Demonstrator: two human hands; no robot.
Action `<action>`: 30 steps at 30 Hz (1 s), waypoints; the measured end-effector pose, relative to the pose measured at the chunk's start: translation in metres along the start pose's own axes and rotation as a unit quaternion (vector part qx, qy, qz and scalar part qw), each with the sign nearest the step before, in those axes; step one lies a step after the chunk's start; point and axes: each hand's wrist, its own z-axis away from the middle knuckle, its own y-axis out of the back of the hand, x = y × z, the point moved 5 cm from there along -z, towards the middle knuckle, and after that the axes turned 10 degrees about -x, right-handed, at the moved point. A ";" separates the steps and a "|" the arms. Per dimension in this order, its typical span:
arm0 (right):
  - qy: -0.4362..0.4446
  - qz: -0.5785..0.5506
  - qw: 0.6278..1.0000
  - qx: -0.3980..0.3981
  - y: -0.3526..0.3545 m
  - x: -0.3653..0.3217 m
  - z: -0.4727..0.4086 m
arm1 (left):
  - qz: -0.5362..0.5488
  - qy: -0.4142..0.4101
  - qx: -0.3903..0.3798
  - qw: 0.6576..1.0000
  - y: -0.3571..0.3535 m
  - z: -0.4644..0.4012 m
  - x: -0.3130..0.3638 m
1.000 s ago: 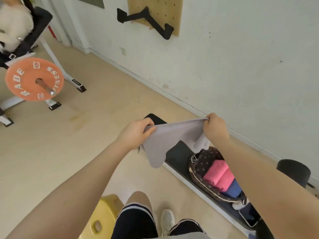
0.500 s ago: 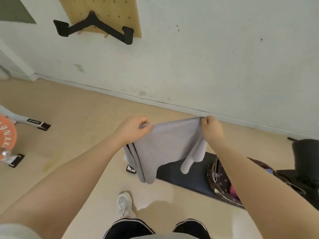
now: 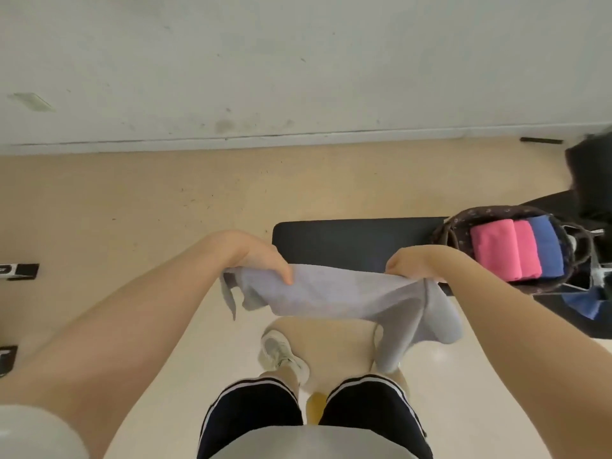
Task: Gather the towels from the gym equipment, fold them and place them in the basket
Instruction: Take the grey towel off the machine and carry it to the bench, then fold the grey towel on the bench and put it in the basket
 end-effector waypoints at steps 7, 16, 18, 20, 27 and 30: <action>0.051 -0.082 0.979 0.180 0.031 0.012 -0.116 | -0.065 -0.095 0.248 0.962 0.039 -0.120 0.010; 0.098 -0.097 0.904 0.404 0.085 0.037 -0.259 | -0.035 -0.171 0.570 0.803 0.102 -0.258 0.042; 0.120 -0.095 0.889 0.433 0.093 0.039 -0.275 | -0.071 -0.128 0.598 0.788 0.110 -0.282 0.048; 0.126 -0.070 0.894 0.425 0.097 0.040 -0.293 | -0.067 -0.091 0.618 0.778 0.110 -0.302 0.050; 0.158 -0.192 0.899 0.362 0.099 0.064 -0.290 | -0.161 -0.347 0.613 0.692 0.041 -0.306 0.117; 0.171 -0.242 0.927 0.230 0.076 0.078 -0.275 | -0.213 -0.333 0.532 0.749 0.009 -0.317 0.132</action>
